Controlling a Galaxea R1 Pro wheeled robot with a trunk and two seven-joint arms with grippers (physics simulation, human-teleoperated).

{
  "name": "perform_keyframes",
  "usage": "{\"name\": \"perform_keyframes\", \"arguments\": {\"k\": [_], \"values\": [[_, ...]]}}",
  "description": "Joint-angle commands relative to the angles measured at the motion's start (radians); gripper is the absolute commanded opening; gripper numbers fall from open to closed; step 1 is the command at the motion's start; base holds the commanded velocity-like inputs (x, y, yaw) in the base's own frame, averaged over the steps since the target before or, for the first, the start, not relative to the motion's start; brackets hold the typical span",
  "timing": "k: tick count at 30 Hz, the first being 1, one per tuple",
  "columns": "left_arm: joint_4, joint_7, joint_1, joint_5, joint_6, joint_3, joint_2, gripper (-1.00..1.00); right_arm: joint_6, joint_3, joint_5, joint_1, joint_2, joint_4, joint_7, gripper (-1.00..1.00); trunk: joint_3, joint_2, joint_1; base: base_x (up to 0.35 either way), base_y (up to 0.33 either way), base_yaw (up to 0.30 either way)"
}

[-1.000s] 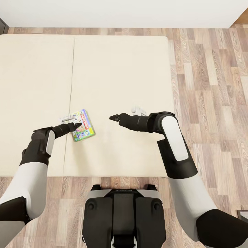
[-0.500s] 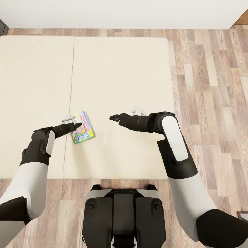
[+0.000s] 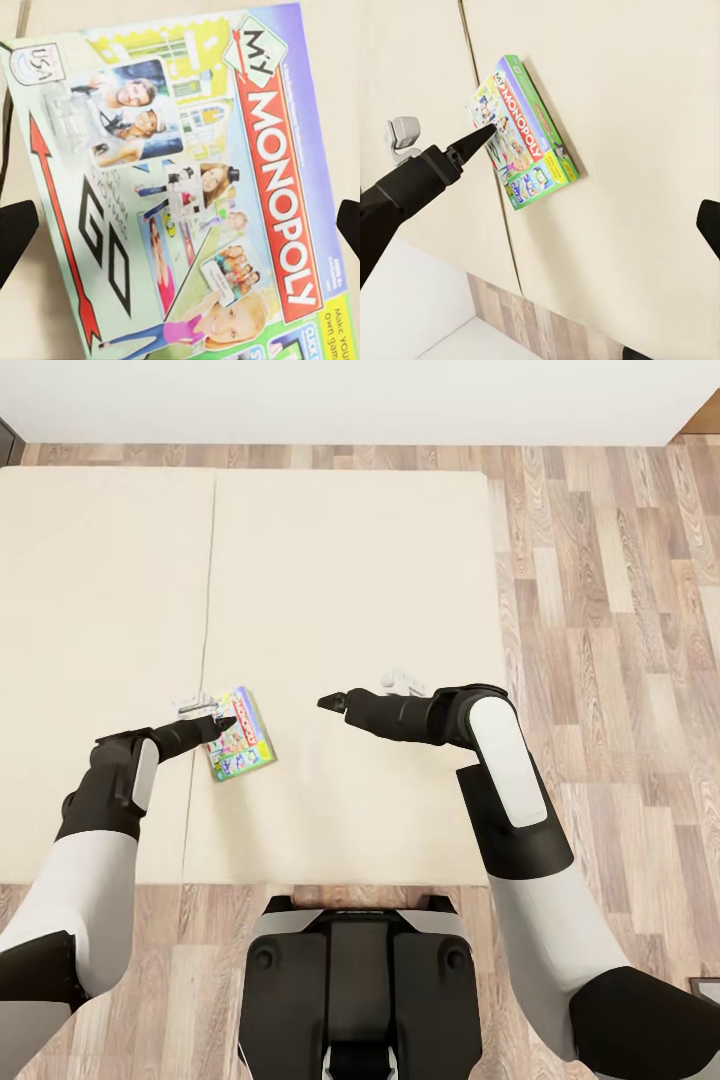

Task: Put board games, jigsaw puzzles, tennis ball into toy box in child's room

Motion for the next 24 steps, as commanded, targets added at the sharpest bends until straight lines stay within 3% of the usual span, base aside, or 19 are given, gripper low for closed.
{"name": "perform_keyframes", "arguments": {"k": [1, 24], "values": [[-0.001, -0.006, -0.001, -0.002, 0.006, 0.003, 0.000, 1.00, 0.002, 0.000, -0.009, -0.001, 0.000, -0.001, -0.010, 1.00, -0.001, -0.002, 0.001, 0.002, 0.000, 0.000], [-0.001, -0.006, -0.001, -0.002, 0.006, 0.003, 0.000, 1.00, 0.002, 0.000, -0.009, -0.001, 0.000, -0.001, -0.010, 1.00, -0.001, -0.002, 0.001, 0.025, 0.021, 0.000]]}}
